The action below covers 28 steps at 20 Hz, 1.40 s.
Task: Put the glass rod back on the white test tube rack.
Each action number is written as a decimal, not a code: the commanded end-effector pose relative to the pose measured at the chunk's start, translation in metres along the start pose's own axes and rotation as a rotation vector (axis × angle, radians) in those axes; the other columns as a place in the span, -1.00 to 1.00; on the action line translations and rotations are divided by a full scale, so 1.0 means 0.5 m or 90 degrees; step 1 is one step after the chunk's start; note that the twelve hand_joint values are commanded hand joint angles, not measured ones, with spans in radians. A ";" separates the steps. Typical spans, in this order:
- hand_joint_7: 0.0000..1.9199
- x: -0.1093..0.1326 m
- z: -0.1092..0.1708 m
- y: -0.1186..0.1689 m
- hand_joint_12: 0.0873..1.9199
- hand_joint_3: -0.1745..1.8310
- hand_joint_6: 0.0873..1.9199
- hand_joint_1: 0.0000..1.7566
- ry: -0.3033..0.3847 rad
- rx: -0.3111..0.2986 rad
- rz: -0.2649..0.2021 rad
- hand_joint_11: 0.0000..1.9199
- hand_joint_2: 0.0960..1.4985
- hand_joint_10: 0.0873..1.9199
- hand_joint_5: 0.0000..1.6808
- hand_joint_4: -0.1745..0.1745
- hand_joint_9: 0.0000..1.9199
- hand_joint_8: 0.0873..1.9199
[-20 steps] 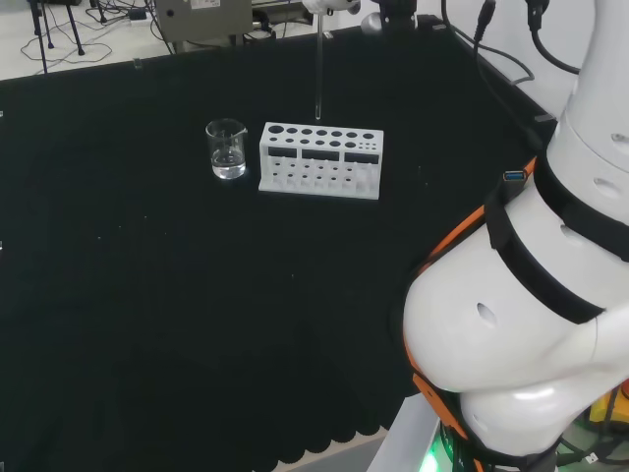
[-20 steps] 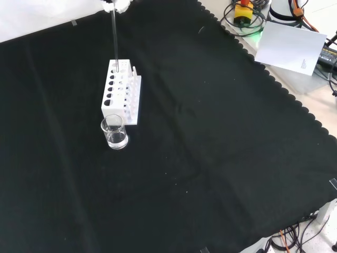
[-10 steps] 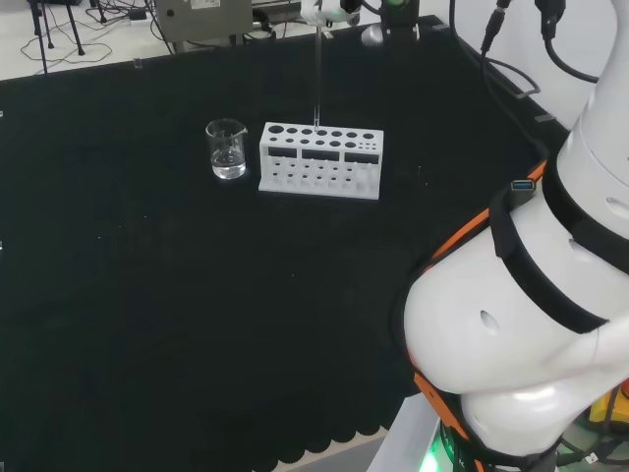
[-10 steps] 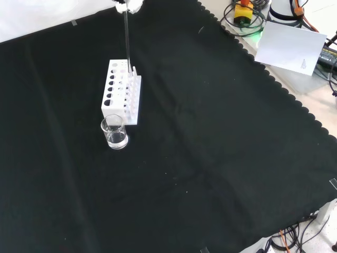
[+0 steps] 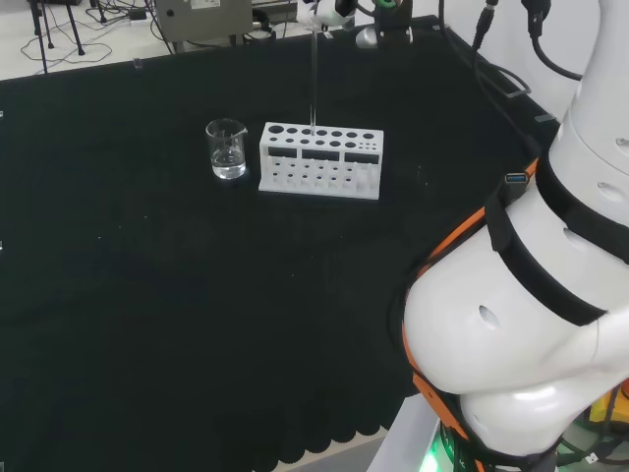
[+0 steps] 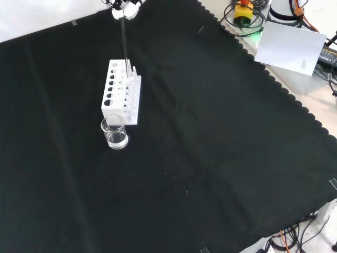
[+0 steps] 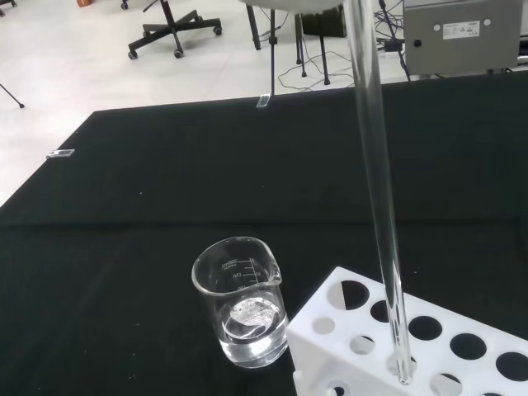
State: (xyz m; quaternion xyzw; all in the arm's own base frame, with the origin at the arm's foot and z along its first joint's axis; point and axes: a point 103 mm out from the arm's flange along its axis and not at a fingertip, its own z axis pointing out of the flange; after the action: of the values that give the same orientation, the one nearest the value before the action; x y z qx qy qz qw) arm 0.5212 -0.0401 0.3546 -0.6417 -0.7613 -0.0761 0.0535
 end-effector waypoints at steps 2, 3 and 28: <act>0.20 -0.026 0.003 0.019 -0.28 -1.00 -0.77 0.48 0.010 0.006 0.012 0.26 0.47 -0.37 0.46 -1.00 0.83 0.07; 0.20 -0.037 0.003 0.024 -0.28 -1.00 -0.77 0.48 0.015 0.009 0.013 0.26 0.47 -0.37 0.46 -1.00 0.83 0.07; 0.20 -0.050 0.033 0.049 -0.28 -1.00 -0.77 0.48 0.004 0.014 0.009 0.27 0.47 -0.36 0.46 -1.00 0.83 0.07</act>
State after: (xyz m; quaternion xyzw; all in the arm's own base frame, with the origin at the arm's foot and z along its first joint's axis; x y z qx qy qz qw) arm 0.5462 -0.0419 0.3432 -0.6361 -0.7660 -0.0699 0.0617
